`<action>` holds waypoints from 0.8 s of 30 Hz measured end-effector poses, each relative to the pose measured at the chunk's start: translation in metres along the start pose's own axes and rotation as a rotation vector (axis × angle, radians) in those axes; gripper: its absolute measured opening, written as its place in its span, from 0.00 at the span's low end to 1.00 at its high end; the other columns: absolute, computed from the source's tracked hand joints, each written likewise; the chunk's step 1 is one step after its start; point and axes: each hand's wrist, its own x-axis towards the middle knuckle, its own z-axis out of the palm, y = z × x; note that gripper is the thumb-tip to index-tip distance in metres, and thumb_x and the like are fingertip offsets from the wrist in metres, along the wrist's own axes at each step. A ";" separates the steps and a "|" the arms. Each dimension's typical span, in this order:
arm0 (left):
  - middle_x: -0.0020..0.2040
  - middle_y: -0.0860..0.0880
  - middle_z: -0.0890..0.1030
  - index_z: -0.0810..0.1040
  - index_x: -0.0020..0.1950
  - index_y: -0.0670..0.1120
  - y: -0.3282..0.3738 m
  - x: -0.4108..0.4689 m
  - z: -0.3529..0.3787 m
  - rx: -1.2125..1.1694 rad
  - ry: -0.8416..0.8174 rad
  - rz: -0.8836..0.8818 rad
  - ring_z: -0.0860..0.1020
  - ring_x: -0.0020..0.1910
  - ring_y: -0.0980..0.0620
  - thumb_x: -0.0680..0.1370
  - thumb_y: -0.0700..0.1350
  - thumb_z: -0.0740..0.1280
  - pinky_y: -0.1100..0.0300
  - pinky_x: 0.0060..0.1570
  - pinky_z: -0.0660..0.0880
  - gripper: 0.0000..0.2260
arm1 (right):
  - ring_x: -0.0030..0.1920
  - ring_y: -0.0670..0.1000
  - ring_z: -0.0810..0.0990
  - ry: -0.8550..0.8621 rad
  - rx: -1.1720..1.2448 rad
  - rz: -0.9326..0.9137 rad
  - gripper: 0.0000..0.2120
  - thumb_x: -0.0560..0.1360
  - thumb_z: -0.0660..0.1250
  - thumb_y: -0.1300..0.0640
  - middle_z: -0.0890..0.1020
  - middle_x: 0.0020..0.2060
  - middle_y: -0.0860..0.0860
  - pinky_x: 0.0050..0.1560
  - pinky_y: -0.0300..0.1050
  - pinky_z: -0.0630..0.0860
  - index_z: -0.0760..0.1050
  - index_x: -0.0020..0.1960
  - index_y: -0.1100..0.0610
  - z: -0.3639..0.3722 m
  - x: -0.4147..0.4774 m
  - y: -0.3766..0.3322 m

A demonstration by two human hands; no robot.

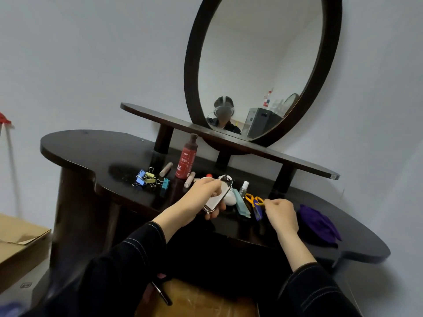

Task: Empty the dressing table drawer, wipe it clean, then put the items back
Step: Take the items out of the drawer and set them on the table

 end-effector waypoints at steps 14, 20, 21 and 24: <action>0.52 0.45 0.80 0.79 0.58 0.42 0.000 -0.004 0.004 0.118 -0.077 0.038 0.82 0.39 0.45 0.74 0.42 0.77 0.57 0.34 0.78 0.15 | 0.28 0.47 0.73 -0.520 0.603 -0.276 0.14 0.75 0.71 0.42 0.83 0.39 0.50 0.22 0.38 0.63 0.85 0.51 0.51 -0.008 -0.035 -0.016; 0.48 0.42 0.82 0.73 0.62 0.46 0.006 -0.008 0.007 0.144 -0.069 -0.010 0.82 0.38 0.46 0.76 0.45 0.74 0.57 0.33 0.78 0.17 | 0.26 0.49 0.73 -0.551 0.591 -0.273 0.14 0.70 0.75 0.49 0.84 0.39 0.54 0.22 0.38 0.64 0.85 0.53 0.54 -0.009 -0.039 -0.014; 0.47 0.42 0.82 0.73 0.62 0.46 0.006 -0.008 0.007 0.138 -0.051 -0.010 0.82 0.37 0.47 0.78 0.46 0.73 0.57 0.33 0.77 0.16 | 0.25 0.48 0.71 -0.513 0.647 -0.224 0.10 0.72 0.74 0.53 0.82 0.37 0.54 0.22 0.38 0.63 0.85 0.51 0.55 -0.009 -0.037 -0.013; 0.43 0.42 0.83 0.74 0.60 0.45 0.004 -0.008 0.008 0.072 0.017 -0.011 0.80 0.35 0.49 0.80 0.49 0.70 0.58 0.31 0.76 0.13 | 0.23 0.47 0.69 -0.293 0.942 0.014 0.03 0.76 0.68 0.61 0.75 0.32 0.55 0.20 0.37 0.60 0.80 0.47 0.61 -0.012 -0.022 -0.006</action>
